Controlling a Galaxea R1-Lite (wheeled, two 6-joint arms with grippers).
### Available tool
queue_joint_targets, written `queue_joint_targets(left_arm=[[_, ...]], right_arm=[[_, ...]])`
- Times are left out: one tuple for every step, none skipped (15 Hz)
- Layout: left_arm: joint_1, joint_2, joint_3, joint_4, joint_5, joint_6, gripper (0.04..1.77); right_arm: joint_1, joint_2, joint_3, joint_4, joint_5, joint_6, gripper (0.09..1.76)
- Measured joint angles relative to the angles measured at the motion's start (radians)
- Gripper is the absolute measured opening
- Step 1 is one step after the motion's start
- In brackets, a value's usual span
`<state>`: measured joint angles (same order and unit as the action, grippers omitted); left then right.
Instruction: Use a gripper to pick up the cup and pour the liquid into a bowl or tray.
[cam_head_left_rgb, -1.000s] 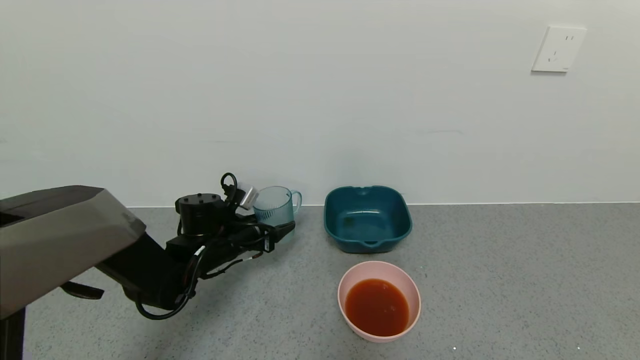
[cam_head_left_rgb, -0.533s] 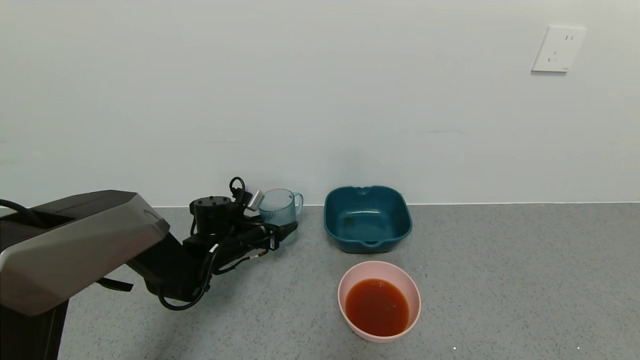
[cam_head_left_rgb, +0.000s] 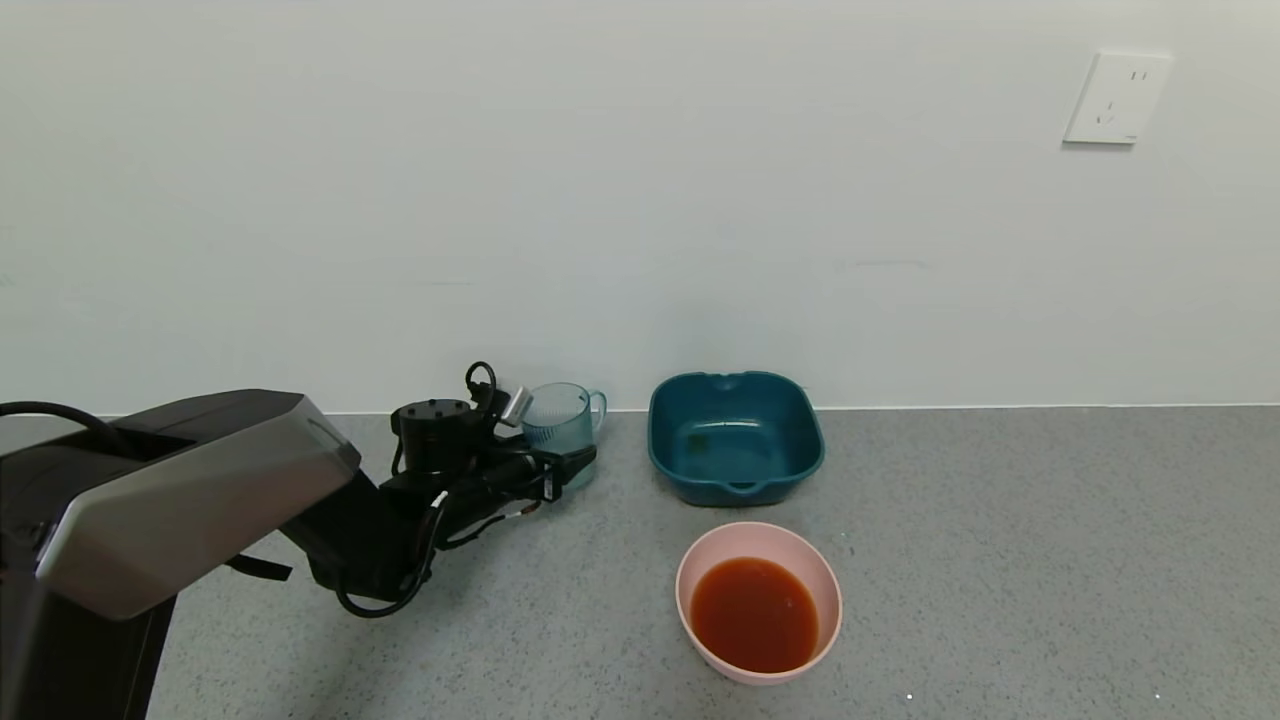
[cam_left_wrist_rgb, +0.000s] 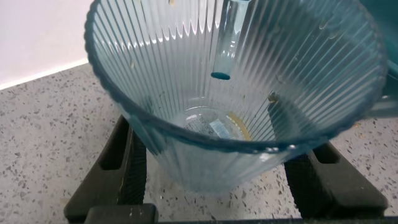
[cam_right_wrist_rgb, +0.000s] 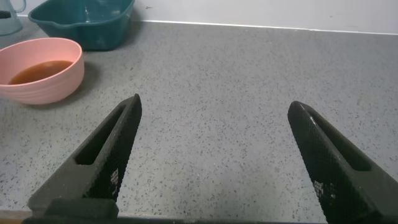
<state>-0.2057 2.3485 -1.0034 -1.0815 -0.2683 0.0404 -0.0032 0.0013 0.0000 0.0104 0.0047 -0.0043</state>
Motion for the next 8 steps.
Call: queue_joint_targets(left_arm=[[0.0, 0.006, 0.0, -0.016, 0.001, -0.001, 1.26], [-0.001, 0.013, 0.0, -0.023, 0.003, -0.001, 1.26], [-0.001, 0.017, 0.0, -0.024, 0.004, -0.001, 1.26], [-0.001, 0.02, 0.001, -0.025, 0.005, -0.001, 1.26], [-0.001, 0.022, 0.001, -0.027, 0.005, -0.001, 1.26], [-0.001, 0.024, 0.005, -0.031, 0.005, -0.001, 1.26], [-0.001, 0.026, 0.01, -0.053, 0.005, -0.001, 1.26], [0.0, 0.031, 0.014, -0.09, 0.005, -0.001, 1.26]], right_arm=[[0.0, 0.0, 0.0, 0.0, 0.0, 0.0, 1.71], [0.0, 0.0, 0.0, 0.0, 0.0, 0.0, 1.71], [0.0, 0.0, 0.0, 0.0, 0.0, 0.0, 1.71], [0.0, 0.0, 0.0, 0.0, 0.0, 0.0, 1.71], [0.0, 0.0, 0.0, 0.0, 0.0, 0.0, 1.71], [0.0, 0.0, 0.0, 0.0, 0.0, 0.0, 1.71], [0.0, 0.0, 0.0, 0.0, 0.0, 0.0, 1.71], [0.0, 0.0, 0.0, 0.0, 0.0, 0.0, 1.71]])
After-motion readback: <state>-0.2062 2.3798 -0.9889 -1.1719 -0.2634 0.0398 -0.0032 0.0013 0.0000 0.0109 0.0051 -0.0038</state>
